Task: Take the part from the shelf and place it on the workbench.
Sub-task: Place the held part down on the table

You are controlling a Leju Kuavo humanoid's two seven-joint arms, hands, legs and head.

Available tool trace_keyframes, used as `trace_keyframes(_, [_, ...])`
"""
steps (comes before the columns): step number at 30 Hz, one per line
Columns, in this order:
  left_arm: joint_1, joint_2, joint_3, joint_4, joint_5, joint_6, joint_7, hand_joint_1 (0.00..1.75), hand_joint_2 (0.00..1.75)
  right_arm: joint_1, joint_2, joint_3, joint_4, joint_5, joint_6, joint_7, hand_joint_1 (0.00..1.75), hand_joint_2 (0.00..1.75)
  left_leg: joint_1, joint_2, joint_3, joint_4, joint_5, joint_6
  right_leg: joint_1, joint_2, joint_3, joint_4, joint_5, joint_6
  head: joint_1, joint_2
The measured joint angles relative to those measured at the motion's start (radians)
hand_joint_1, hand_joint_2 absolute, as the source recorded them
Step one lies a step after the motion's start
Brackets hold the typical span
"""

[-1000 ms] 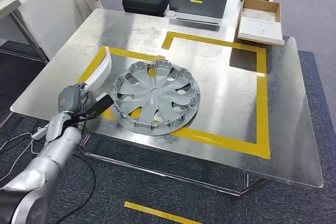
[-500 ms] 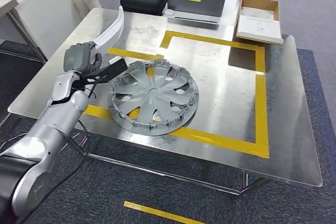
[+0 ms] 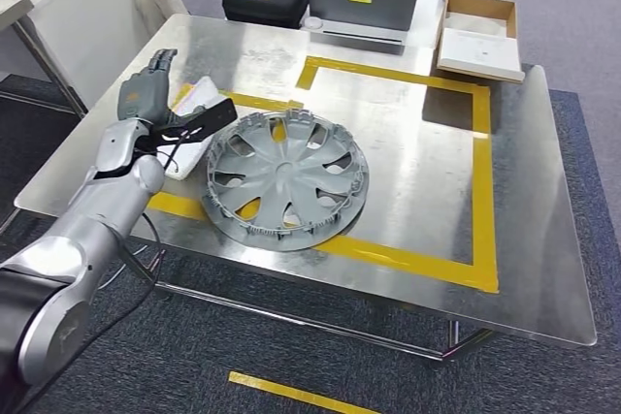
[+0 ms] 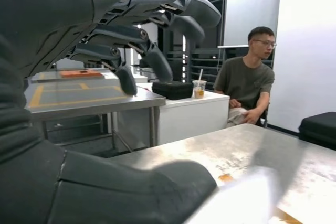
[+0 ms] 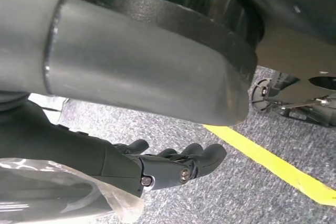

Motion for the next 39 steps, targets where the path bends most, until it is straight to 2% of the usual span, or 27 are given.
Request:
trace_keyframes(3, [0.0,-0.009,0.001,0.003,0.04,0.011,-0.04,0.0,0.0,-0.003,0.002,-0.004,0.0,0.0,-0.002,-0.01,0.0,0.0,-0.001,0.0,0.0,0.001,0.0,0.0,0.0,0.0,0.0,0.0,0.0,0.0,0.0,0.0])
trace_keyframes(8, [0.039,-0.046,0.054,-0.036,0.28,0.037,-0.225,0.0,0.0,-0.007,0.014,-0.005,0.0,0.0,-0.017,-0.047,0.0,0.0,-0.004,0.0,0.0,0.001,-0.001,0.001,-0.003,0.0,0.0,-0.001,0.001,0.001,0.0,0.0])
trace_keyframes(14, [0.188,-0.091,0.071,-0.211,0.508,-0.005,-0.33,0.0,0.0,-0.009,0.03,-0.007,0.0,-0.001,-0.032,-0.078,0.0,0.0,-0.011,0.0,-0.001,0.006,-0.006,0.011,-0.01,0.001,0.0,-0.001,0.0,0.008,0.0,0.0])
trace_keyframes(16, [0.262,-0.107,0.067,-0.314,0.621,-0.035,-0.358,0.0,0.0,-0.009,0.036,-0.009,0.0,-0.001,-0.037,-0.086,0.0,0.0,-0.015,0.0,-0.001,0.006,-0.006,0.017,-0.013,0.002,0.002,-0.004,0.002,0.015,0.0,0.0])
trace_keyframes(18, [0.355,-0.124,0.046,-0.444,0.713,-0.053,-0.366,0.0,0.0,-0.009,0.04,-0.011,0.0,-0.001,-0.042,-0.089,0.0,0.0,-0.01,0.004,0.004,-0.007,0.001,0.028,-0.014,0.002,-0.002,0.001,-0.007,0.022,0.0,0.0])
trace_keyframes(20, [0.45,-0.138,0.008,-0.573,0.785,-0.058,-0.368,0.0,0.0,-0.009,0.043,-0.012,0.0,0.0,-0.049,-0.085,0.0,0.0,-0.004,0.008,0.007,-0.019,0.008,0.038,-0.013,0.001,-0.035,0.067,-0.054,0.026,0.004,0.0])
trace_keyframes(22, [0.539,-0.146,-0.038,-0.687,0.838,-0.054,-0.371,0.0,0.0,-0.007,0.044,-0.013,0.0,-0.001,-0.055,-0.08,0.0,0.0,-0.004,0.011,0.004,-0.021,0.01,0.04,-0.013,0.0,-0.101,0.204,-0.115,0.031,0.006,0.0])
trace_keyframes(23, [0.575,-0.147,-0.06,-0.732,0.853,-0.052,-0.371,0.0,0.0,-0.006,0.044,-0.014,0.0,-0.002,-0.056,-0.079,0.0,0.0,-0.003,0.012,0.002,-0.02,0.01,0.04,-0.014,0.0,-0.13,0.261,-0.13,0.033,0.006,0.0])
trace_keyframes(24, [0.604,-0.148,-0.08,-0.772,0.863,-0.049,-0.37,0.0,0.0,-0.005,0.044,-0.015,0.0,-0.002,-0.057,-0.077,0.0,0.0,-0.002,0.012,0.001,-0.02,0.011,0.039,-0.014,0.0,-0.145,0.287,-0.124,0.035,0.006,0.0])
trace_keyframes(25, [0.624,-0.148,-0.095,-0.802,0.87,-0.047,-0.369,0.0,0.0,-0.005,0.044,-0.017,0.0,-0.002,-0.058,-0.077,0.0,0.0,-0.001,0.013,0.001,-0.019,0.011,0.038,-0.015,0.0,-0.142,0.272,-0.098,0.037,0.006,0.0])
trace_keyframes(27, [0.646,-0.148,-0.114,-0.847,0.877,-0.045,-0.365,0.0,0.0,-0.006,0.044,-0.019,0.0,-0.002,-0.058,-0.076,0.0,0.0,0.002,0.012,0.0,-0.016,0.012,0.032,-0.02,-0.001,-0.087,0.146,-0.021,0.04,0.006,0.0])
trace_keyframes(28, [0.651,-0.147,-0.12,-0.864,0.879,-0.044,-0.364,0.0,0.0,-0.006,0.045,-0.02,0.0,-0.002,-0.058,-0.076,0.0,0.0,0.002,0.011,-0.003,-0.013,0.013,0.025,-0.02,-0.001,-0.056,0.083,0.006,0.04,0.007,0.0])
trace_keyframes(29, [0.654,-0.147,-0.125,-0.879,0.881,-0.044,-0.364,0.0,0.0,-0.007,0.045,-0.02,0.0,-0.002,-0.058,-0.076,0.0,0.0,0.001,0.009,-0.007,-0.01,0.016,0.017,-0.021,0.0,-0.036,0.039,0.02,0.039,0.007,0.0])
trace_keyframes(30, [0.657,-0.147,-0.129,-0.892,0.882,-0.043,-0.364,0.0,0.0,-0.008,0.046,-0.021,0.0,-0.002,-0.058,-0.076,0.0,0.0,-0.001,0.008,-0.011,-0.007,0.019,0.01,-0.02,0.002,-0.029,0.022,0.019,0.034,0.008,0.0])
trace_keyframes(32, [0.663,-0.146,-0.134,-0.911,0.885,-0.044,-0.364,0.0,0.0,-0.008,0.047,-0.021,0.0,-0.002,-0.058,-0.076,0.0,0.0,-0.002,0.007,-0.016,-0.006,0.027,-0.005,-0.018,0.006,-0.035,0.018,0.021,0.017,0.006,0.0])
trace_keyframes(33, [0.666,-0.146,-0.136,-0.918,0.889,-0.045,-0.366,0.0,0.0,-0.008,0.047,-0.022,0.0,-0.002,-0.058,-0.076,0.0,0.0,0.0,0.008,-0.02,-0.001,0.02,-0.01,-0.018,0.006,-0.04,0.017,0.025,0.006,0.006,0.0])
trace_keyframes(34, [0.671,-0.146,-0.138,-0.926,0.897,-0.049,-0.371,0.0,0.0,-0.008,0.048,-0.023,0.0,-0.003,-0.059,-0.075,0.0,0.0,0.002,0.008,-0.027,0.016,0.0,-0.016,-0.018,0.005,-0.045,0.017,0.032,-0.005,0.005,0.0])
trace_keyframes(36, [0.691,-0.145,-0.143,-0.949,0.918,-0.06,-0.388,0.0,0.0,-0.008,0.049,-0.026,0.0,-0.006,-0.065,-0.075,0.0,0.0,0.004,0.008,-0.056,0.105,-0.079,-0.023,-0.018,0.003,-0.058,0.015,0.045,-0.022,0.001,0.0])
trace_keyframes(37, [0.709,-0.145,-0.15,-0.966,0.93,-0.065,-0.397,0.0,0.0,-0.008,0.049,-0.028,0.0,-0.007,-0.068,-0.075,0.0,0.0,0.004,0.007,-0.073,0.17,-0.123,-0.025,-0.016,0.002,-0.067,0.016,0.051,-0.026,0.0,0.0])
trace_keyframes(38, [0.732,-0.145,-0.16,-0.985,0.941,-0.067,-0.406,0.0,0.0,-0.007,0.049,-0.03,0.0,-0.009,-0.071,-0.076,0.0,0.0,0.004,0.007,-0.084,0.226,-0.152,-0.026,-0.014,0.002,-0.075,0.016,0.057,-0.028,-0.001,0.0])
trace_keyframes(39, [0.758,-0.145,-0.172,-1.005,0.953,-0.067,-0.413,0.0,0.0,-0.007,0.049,-0.032,0.0,-0.01,-0.074,-0.078,0.0,0.0,0.004,0.007,-0.082,0.258,-0.162,-0.025,-0.012,0.002,-0.083,0.017,0.063,-0.029,-0.001,0.0])
